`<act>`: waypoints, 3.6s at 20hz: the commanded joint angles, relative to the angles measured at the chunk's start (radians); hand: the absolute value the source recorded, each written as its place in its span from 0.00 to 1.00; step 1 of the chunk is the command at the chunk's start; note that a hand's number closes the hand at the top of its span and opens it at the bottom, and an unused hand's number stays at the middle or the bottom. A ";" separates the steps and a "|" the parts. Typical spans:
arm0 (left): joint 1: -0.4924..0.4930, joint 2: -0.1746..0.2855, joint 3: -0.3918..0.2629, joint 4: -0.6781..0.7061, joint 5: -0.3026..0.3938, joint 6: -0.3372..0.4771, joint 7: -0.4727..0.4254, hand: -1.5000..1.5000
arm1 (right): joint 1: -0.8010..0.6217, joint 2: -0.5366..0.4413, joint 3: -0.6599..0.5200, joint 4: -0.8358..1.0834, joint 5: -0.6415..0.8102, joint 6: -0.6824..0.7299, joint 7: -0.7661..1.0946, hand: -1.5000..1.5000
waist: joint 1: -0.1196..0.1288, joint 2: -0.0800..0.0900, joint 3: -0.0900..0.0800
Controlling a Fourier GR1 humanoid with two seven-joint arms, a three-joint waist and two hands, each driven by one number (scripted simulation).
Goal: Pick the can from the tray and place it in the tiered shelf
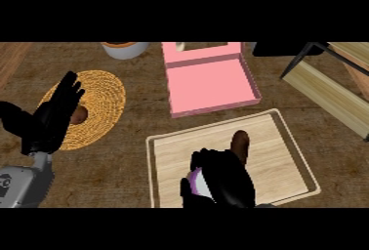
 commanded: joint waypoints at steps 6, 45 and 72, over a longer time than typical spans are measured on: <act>0.035 0.016 0.038 0.009 0.018 -0.021 -0.013 0.50 | 0.256 -0.233 -0.136 -0.641 -0.188 -0.090 -0.200 1.00 | -0.026 0.011 0.002; -0.047 -0.069 0.064 0.011 -0.065 -0.094 0.041 0.50 | -0.126 -0.708 -1.371 0.422 -0.790 0.240 -0.646 1.00 | 0.040 0.028 0.001; -0.035 -0.114 0.101 -0.018 -0.128 -0.140 0.044 0.50 | -0.467 -0.829 -1.365 1.311 -0.621 -0.028 -1.193 0.00 | 0.059 0.034 0.003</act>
